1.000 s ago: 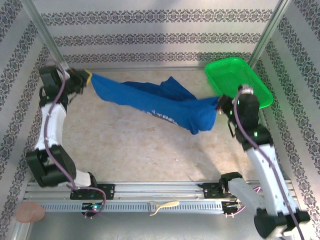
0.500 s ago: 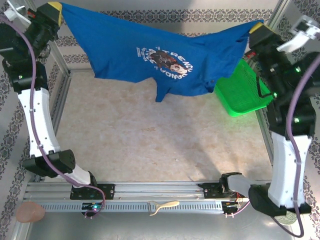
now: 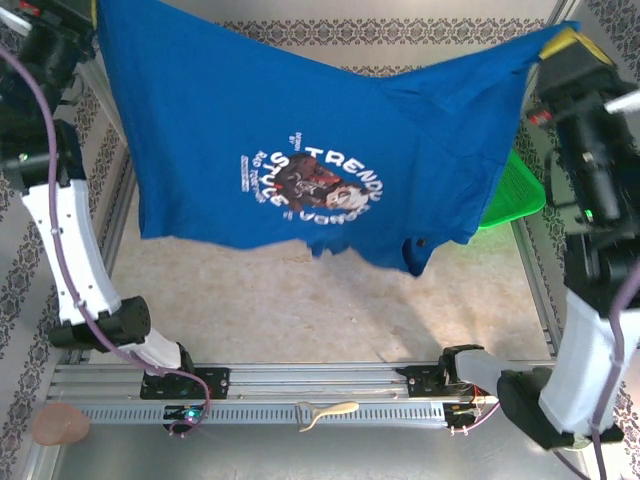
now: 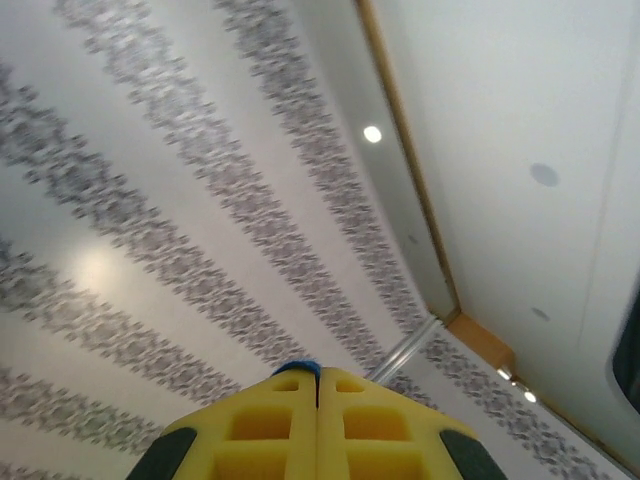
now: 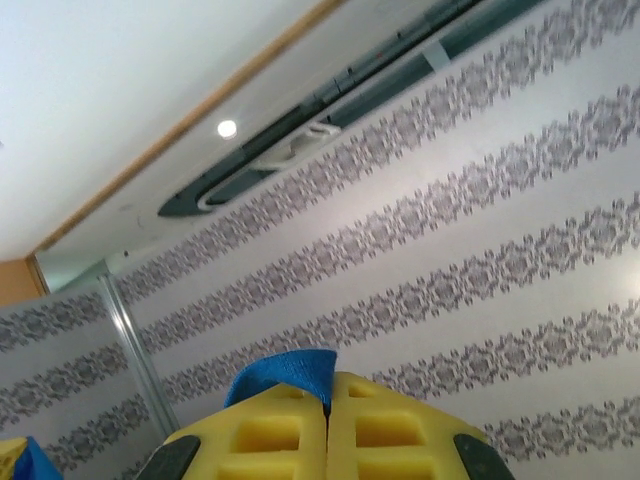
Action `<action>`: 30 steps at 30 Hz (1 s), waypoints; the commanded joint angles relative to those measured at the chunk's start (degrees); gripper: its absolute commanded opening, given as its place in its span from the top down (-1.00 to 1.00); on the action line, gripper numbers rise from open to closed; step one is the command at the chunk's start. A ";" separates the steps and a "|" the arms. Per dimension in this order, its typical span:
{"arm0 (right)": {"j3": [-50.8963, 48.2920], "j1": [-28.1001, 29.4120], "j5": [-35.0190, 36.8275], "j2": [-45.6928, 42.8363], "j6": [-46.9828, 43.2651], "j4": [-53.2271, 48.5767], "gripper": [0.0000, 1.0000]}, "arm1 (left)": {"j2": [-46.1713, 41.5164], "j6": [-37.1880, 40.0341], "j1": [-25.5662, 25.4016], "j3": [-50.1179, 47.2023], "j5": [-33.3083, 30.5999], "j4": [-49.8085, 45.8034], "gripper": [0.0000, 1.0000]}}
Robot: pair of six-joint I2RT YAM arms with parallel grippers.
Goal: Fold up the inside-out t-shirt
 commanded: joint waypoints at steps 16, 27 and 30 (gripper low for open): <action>45.69 -2.69 -5.31 47.77 4.09 -11.22 1.00 | 42.17 -12.40 -1.31 35.20 -3.44 1.30 1.00; 15.12 -4.96 -7.18 26.47 1.79 -0.38 1.00 | 31.66 -4.04 -2.27 24.60 5.40 3.44 1.00; -13.72 -3.11 -4.77 12.73 1.39 9.22 1.00 | 21.01 -0.89 -2.94 0.72 7.54 10.48 1.00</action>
